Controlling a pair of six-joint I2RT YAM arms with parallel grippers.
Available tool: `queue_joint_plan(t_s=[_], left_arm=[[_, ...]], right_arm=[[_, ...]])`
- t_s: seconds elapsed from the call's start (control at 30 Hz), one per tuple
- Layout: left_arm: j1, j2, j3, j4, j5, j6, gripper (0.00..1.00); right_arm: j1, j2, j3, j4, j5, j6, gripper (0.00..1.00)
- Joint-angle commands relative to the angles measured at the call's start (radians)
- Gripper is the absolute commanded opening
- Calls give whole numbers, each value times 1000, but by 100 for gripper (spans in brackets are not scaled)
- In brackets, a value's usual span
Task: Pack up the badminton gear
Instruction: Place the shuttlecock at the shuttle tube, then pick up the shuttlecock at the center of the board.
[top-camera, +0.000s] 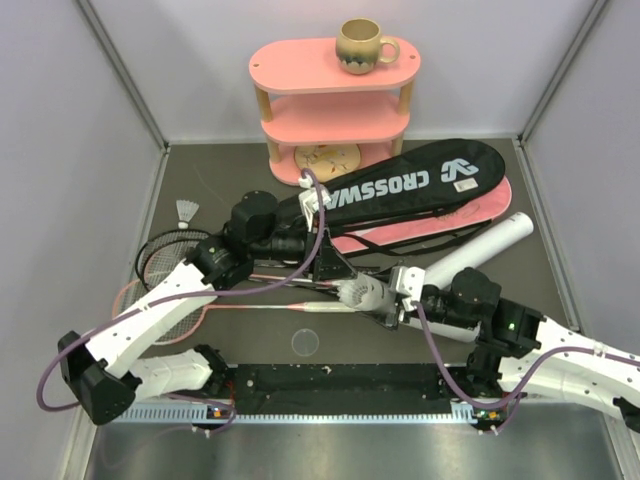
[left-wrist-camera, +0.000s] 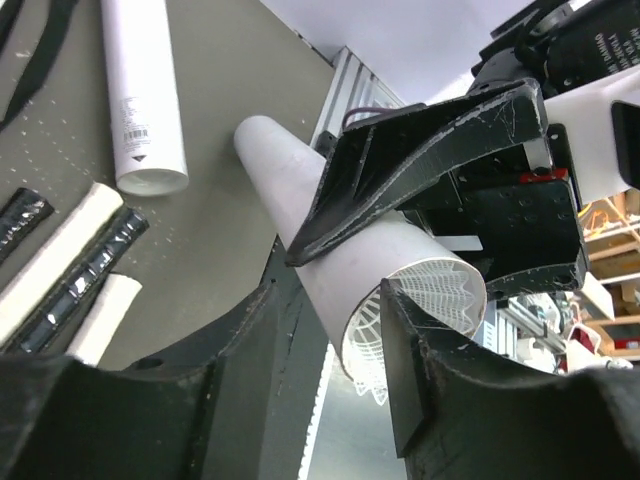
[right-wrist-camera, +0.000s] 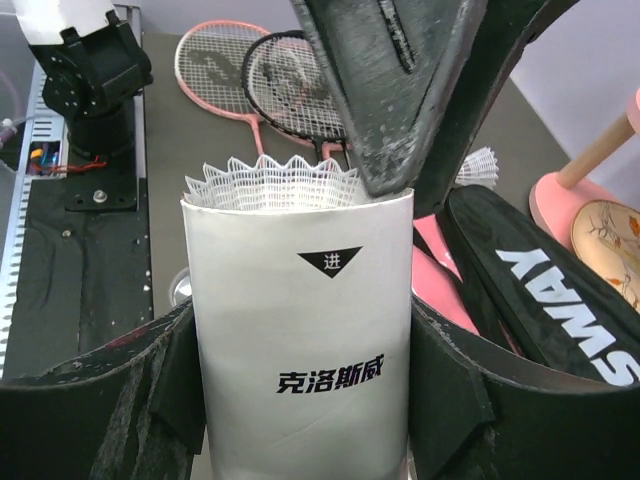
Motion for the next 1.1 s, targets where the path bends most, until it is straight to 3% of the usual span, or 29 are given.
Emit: queue_joint_plan(t_s=[0.0, 0.1, 0.17, 0.2, 0.23, 0.3, 0.4, 0.5, 0.57, 0.6, 0.63, 0.67, 0.73, 0.77, 0.9, 1.0, 1.07], left_arm=[[-92, 48, 80, -119, -157, 116, 54], [-121, 60, 72, -116, -207, 115, 58], [-135, 65, 72, -119, -212, 116, 67], [-141, 66, 72, -117, -211, 118, 75], [-149, 68, 77, -117, -215, 121, 90], [-147, 54, 86, -137, -264, 145, 98], [-106, -33, 85, -98, -316, 145, 99], [9, -119, 33, -24, -283, 113, 99], [92, -156, 8, 2, -344, 89, 99], [112, -164, 8, -14, -411, 55, 99], [142, -168, 22, -83, -633, 25, 99], [159, -152, 32, -121, -722, -11, 99], [225, -94, 110, -229, -873, -104, 99], [259, -1, 156, -358, -945, -146, 99], [441, 319, 432, -722, -944, -424, 98], [507, 529, 690, -836, -1008, -511, 98], [555, 644, 750, -843, -999, -577, 98]], right_arm=[[5, -16, 28, 134, -37, 35, 0], [5, -19, 25, 169, -46, 46, 0], [5, -20, 25, 177, -51, 50, 0], [5, -20, 26, 177, -49, 52, 0], [5, -20, 28, 173, -45, 55, 0], [5, -32, 22, 171, -26, 61, 0], [5, -45, 9, 130, 50, 67, 0], [3, -51, 6, 72, 167, 86, 0], [5, -69, -6, 53, 226, 95, 0], [5, -78, -18, 50, 244, 106, 0], [5, -86, -23, 50, 265, 113, 0], [5, -94, -28, 50, 286, 116, 0], [5, -112, -37, 47, 296, 123, 0], [5, -117, -38, 41, 303, 126, 0], [5, -126, -34, 21, 305, 126, 0], [5, -131, -34, 15, 300, 124, 0], [5, -135, -34, 15, 294, 121, 0]])
